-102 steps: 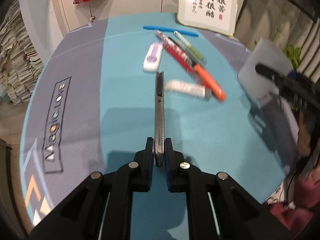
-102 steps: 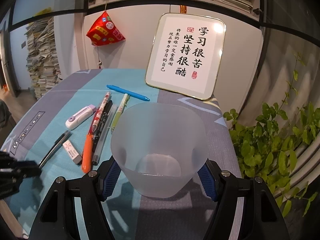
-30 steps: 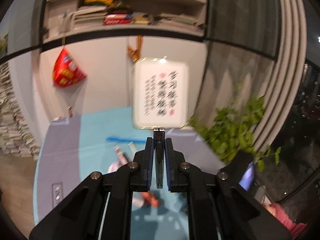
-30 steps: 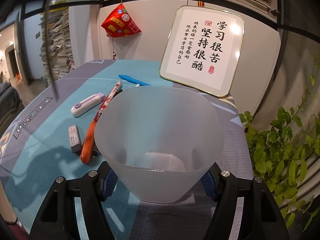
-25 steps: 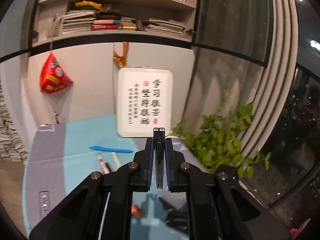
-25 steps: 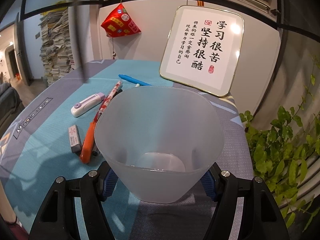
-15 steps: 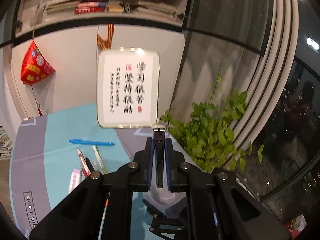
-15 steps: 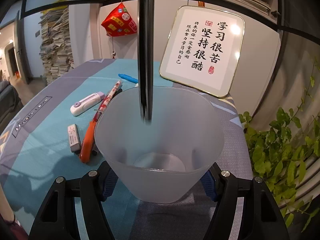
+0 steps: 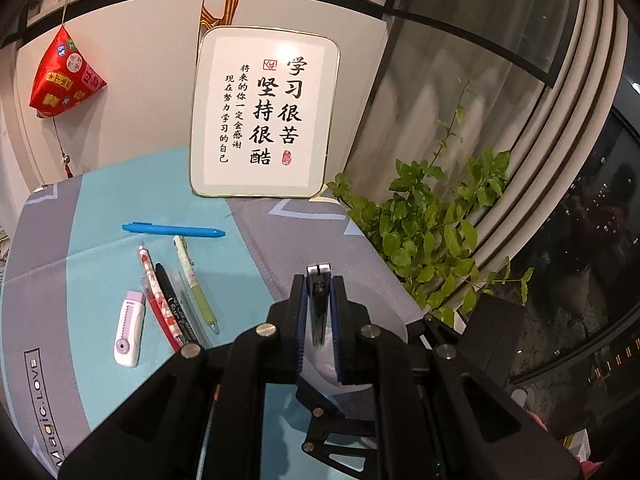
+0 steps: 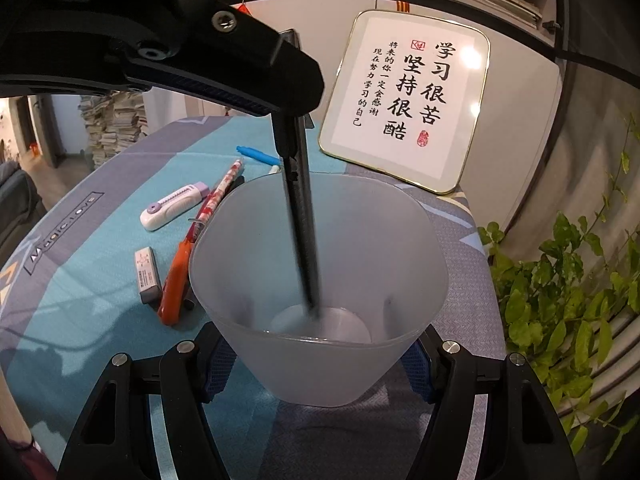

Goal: Organize stationery
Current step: 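Lower the box cutter into the cup held by the right tool and release, then grasp the red pen with the left tool and lift it, then lower the red pen into the cup and open the left tool, then grasp the pink patterned pen with the left tool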

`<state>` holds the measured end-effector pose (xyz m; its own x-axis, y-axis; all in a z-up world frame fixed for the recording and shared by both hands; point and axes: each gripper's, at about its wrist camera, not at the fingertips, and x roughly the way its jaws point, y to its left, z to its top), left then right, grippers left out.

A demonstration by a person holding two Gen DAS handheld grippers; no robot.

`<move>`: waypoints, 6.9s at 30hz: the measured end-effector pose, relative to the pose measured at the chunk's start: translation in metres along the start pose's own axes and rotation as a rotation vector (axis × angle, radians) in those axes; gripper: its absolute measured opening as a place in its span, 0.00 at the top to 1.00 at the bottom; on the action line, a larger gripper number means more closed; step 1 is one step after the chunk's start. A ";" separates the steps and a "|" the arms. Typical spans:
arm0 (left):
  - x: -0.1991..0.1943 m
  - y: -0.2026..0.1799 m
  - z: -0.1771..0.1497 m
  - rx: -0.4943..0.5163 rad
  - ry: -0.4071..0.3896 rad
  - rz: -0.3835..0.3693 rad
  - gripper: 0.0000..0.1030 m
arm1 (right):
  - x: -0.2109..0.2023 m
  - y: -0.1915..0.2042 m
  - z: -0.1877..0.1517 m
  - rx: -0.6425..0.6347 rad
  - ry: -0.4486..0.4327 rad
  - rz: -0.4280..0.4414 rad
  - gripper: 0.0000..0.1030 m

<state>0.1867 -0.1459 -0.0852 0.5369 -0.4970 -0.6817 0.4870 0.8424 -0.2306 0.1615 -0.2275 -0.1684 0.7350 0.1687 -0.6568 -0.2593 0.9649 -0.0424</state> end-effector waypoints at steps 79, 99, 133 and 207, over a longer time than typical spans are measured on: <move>-0.022 0.117 -0.127 -0.155 0.211 0.310 0.93 | 0.002 -0.005 0.000 0.025 0.008 -0.017 0.31; 0.035 0.131 -0.079 -0.098 0.212 0.353 0.80 | 0.003 -0.009 -0.001 0.043 0.015 -0.005 0.31; -0.118 0.008 0.007 0.070 -0.282 0.127 0.92 | 0.001 -0.006 0.000 0.029 0.007 -0.040 0.31; 0.069 0.127 -0.044 -0.255 0.240 0.227 0.87 | 0.005 -0.007 -0.001 0.039 0.016 -0.037 0.31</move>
<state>0.2554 -0.0638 -0.1921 0.4205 -0.2555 -0.8706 0.1723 0.9646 -0.1998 0.1662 -0.2335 -0.1724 0.7335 0.1297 -0.6672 -0.2073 0.9775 -0.0380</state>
